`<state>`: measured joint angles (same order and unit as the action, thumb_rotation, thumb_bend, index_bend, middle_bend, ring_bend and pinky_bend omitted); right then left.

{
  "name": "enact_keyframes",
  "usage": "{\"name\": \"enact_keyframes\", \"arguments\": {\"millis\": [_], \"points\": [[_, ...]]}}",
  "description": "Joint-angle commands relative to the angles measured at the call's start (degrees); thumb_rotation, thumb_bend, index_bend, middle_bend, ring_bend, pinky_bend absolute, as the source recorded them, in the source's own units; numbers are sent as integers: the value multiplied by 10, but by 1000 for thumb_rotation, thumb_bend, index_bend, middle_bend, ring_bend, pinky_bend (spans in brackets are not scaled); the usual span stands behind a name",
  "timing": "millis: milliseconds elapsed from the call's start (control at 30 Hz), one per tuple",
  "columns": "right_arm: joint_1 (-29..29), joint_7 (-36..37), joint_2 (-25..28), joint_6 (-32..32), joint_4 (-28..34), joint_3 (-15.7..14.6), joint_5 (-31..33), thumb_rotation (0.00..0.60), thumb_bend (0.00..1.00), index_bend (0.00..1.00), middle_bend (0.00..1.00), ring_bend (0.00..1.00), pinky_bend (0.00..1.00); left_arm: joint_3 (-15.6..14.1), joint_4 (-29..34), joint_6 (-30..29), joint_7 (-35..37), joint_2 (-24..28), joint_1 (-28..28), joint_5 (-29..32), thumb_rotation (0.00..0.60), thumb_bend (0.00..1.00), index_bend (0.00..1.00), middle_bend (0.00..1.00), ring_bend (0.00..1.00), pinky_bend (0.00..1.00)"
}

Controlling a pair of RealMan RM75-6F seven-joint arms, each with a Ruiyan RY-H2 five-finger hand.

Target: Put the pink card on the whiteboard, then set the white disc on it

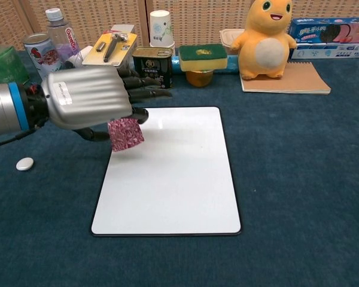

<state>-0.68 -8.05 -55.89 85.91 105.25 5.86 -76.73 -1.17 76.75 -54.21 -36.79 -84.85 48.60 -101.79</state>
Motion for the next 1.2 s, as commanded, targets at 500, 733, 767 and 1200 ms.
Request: {"name": "enact_keyframes", "arguments": {"millis": [500,733,767,1200], "points": [[2,15,8,1,1,2,0,600,0,120,0,0,0,15,-38,2,-43,-60,16,1,600,199,56,0,0,225],[3,17,10,2,2,1,0,600,1,118,0,0,0,23,-34,-22,-19,-60,2,21,600,174,0,0,0,227],[3,17,10,1,2,1,0,600,0,118,0,0,0,25,-30,-29,-10,-58,-2,25,600,174,0,0,0,227],[4,16,11,3,5,1,-1,600,0,119,0,0,0,16,124,-41,37,69,-102,182,600,175,36,0,0,227]]}}
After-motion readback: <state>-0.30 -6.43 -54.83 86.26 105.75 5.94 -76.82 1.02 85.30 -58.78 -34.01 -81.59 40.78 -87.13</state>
